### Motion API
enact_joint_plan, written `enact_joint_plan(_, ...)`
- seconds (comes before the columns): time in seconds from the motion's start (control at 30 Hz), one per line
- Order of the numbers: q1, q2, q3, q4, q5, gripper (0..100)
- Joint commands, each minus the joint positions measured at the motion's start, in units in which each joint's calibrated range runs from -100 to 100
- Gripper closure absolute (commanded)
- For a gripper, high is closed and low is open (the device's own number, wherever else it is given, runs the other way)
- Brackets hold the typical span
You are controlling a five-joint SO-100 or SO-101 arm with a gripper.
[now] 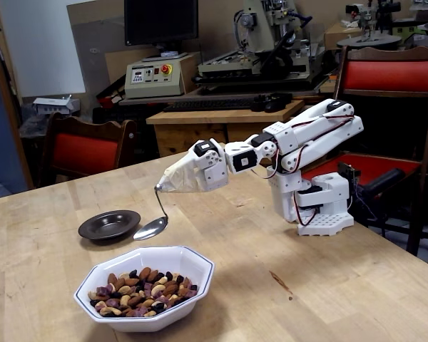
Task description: Use spoon to take food
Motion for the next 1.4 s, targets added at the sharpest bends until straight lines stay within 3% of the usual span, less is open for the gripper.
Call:
enact_joint_plan(0.0, 0.1, -18.5, 5.0, 16.1, 0.0, 96)
enact_joint_plan(1.37, -0.2, -19.2, 5.0, 16.0, 0.1, 96)
